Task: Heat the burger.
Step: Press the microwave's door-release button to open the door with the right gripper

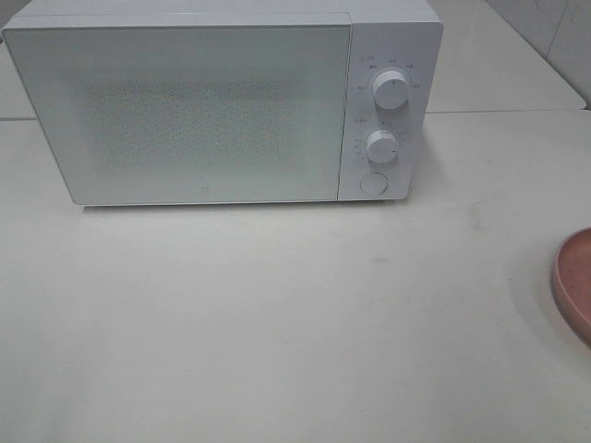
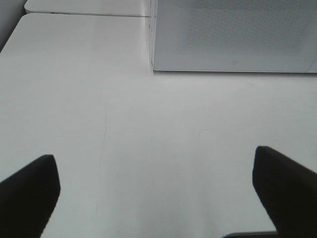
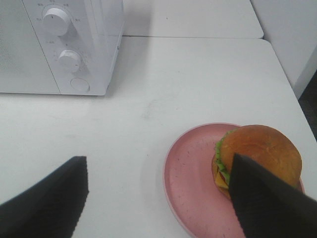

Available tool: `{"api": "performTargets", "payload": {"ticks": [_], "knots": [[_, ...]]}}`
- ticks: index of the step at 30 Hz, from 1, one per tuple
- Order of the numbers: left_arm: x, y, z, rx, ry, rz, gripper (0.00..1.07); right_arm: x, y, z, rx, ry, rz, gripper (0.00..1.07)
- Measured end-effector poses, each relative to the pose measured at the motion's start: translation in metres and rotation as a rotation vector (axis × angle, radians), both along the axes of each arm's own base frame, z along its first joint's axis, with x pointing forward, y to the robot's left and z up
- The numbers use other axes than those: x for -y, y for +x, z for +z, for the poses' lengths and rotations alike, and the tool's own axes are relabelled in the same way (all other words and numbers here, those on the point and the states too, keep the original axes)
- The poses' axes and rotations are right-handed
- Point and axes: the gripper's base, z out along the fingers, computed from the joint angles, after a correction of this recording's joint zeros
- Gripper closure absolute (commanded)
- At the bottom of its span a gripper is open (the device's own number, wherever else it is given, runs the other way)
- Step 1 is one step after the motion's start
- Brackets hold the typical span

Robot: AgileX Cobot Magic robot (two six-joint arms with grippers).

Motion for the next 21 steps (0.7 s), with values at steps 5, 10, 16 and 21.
{"api": "performTargets", "payload": {"ticks": [5,10,16,21], "knots": [[0.0,0.0,0.0,0.0,0.0,0.0,0.09,-0.003,0.02,0.003,0.004,-0.001,0.006,0.32],[0.0,0.0,0.0,0.0,0.0,0.0,0.09,-0.005,0.038,0.003,0.0,-0.013,0.008,0.32],[0.0,0.0,0.0,0.0,0.0,0.0,0.09,-0.007,0.058,0.002,-0.01,-0.031,0.012,0.32],[0.0,0.0,0.0,0.0,0.0,0.0,0.09,-0.01,0.075,-0.001,-0.012,-0.034,0.019,0.32]]}}
